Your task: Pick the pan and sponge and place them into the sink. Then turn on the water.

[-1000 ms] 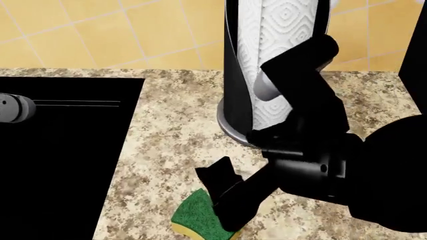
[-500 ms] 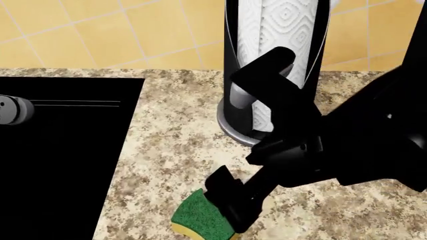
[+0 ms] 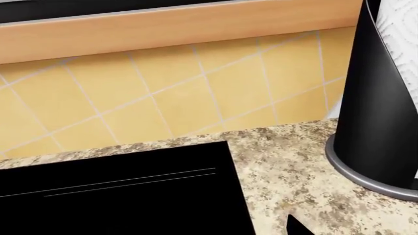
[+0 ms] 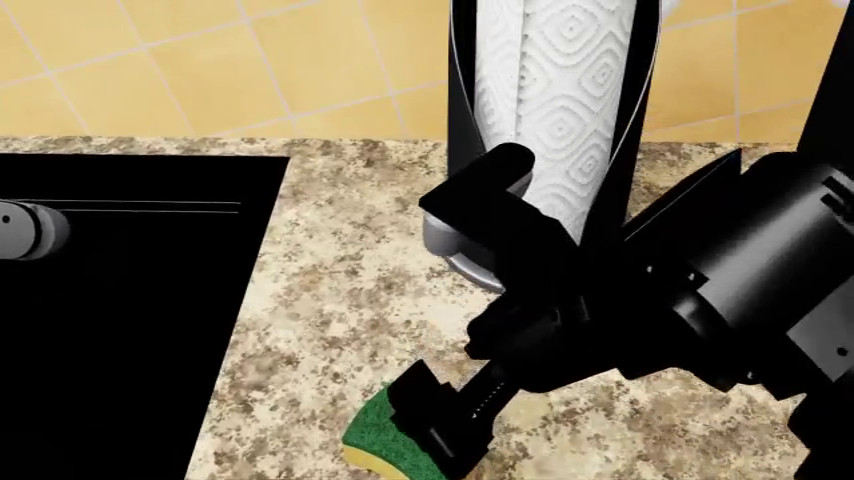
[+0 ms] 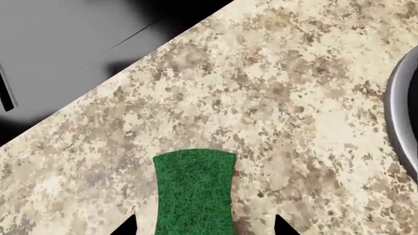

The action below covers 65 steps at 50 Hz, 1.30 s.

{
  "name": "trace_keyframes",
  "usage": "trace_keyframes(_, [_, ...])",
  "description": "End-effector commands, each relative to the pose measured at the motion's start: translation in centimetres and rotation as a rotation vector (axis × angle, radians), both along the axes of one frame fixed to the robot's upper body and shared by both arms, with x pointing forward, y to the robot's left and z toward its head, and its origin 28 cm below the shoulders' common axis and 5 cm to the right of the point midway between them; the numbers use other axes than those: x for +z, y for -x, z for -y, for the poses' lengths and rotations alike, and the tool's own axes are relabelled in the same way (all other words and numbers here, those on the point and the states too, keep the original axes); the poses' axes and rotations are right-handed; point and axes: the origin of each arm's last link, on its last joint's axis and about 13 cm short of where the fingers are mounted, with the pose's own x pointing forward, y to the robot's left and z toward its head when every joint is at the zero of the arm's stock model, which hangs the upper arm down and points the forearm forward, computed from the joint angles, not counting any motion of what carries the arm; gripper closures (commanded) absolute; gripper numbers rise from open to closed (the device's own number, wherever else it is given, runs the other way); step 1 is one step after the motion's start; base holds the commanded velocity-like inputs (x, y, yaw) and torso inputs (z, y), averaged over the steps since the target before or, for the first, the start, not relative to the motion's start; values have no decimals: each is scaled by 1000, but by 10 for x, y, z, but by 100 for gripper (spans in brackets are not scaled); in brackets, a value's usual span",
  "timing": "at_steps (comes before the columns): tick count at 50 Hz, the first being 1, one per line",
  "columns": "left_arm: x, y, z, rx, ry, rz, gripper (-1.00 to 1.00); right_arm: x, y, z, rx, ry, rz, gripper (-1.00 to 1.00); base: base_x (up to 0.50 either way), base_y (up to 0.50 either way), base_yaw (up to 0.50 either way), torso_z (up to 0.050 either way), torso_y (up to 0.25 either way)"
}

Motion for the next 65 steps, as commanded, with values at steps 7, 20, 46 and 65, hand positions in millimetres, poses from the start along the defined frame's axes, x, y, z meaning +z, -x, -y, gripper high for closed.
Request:
trace_keyframes(7, [-2,0,-2,0,0,-4,-100,-25,-12,-15,9,-8,-71,-100,0,0,0,0,0])
trace_keyframes(20, [-6,-1,-2,1,-2,-8,-100,-36,-17,-20,-9,-11,-113,-100,0,0,0,0,0])
trace_keyframes(46, [-7,0,-5,2,-1,-10,-100,-63,-11,-21,-25,41,-190,-100,0,0,0,0,0])
trace_keyframes(65, [-7,-3,0,-2,-4,-8,-100,-37,-14,-19,-55,9,10,100,0,0,0,0,0])
